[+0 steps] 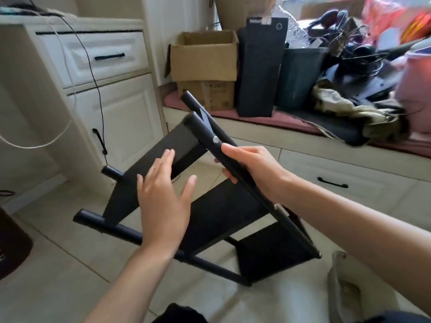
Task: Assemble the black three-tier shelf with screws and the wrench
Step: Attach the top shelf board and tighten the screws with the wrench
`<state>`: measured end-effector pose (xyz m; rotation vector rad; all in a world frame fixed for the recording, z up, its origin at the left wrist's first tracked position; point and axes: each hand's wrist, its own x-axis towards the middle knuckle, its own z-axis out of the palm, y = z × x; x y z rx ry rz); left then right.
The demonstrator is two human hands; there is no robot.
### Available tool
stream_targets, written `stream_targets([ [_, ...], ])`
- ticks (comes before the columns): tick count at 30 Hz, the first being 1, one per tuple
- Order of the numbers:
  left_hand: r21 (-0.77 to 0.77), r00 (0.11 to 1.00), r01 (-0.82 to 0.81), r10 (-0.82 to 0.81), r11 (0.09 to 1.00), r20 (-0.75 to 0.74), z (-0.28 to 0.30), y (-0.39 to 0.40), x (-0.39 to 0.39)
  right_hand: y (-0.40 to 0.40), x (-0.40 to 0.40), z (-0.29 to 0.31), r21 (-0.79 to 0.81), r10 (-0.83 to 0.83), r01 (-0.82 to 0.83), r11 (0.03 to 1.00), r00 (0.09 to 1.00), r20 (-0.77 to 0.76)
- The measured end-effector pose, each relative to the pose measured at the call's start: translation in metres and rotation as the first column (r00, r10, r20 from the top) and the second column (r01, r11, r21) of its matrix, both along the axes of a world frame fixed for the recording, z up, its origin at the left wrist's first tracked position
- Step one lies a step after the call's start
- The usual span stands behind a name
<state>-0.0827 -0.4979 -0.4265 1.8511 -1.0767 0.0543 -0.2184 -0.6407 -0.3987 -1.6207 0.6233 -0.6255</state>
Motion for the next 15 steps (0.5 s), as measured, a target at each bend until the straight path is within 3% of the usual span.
stream_targets([
  [6, -0.027, 0.954, 0.055, -0.045, 0.998, 0.296, 0.026, -0.024, -0.032, 0.009, -0.055, -0.003, 0.213, -0.098, 0.053, 0.976, 0.974, 0.203],
  [10, 0.003, 0.909, 0.114, -0.105, 0.993, 0.403, 0.03, -0.033, -0.063, 0.017, -0.099, -0.005, 0.273, -0.156, 0.106, 0.956, 0.973, 0.17],
  [15, 0.0, 0.866, 0.184, -0.162, 0.983, 0.474, 0.028, -0.041, -0.107, 0.03, -0.154, -0.014, 0.235, -0.266, 0.234, 0.944, 0.957, 0.117],
])
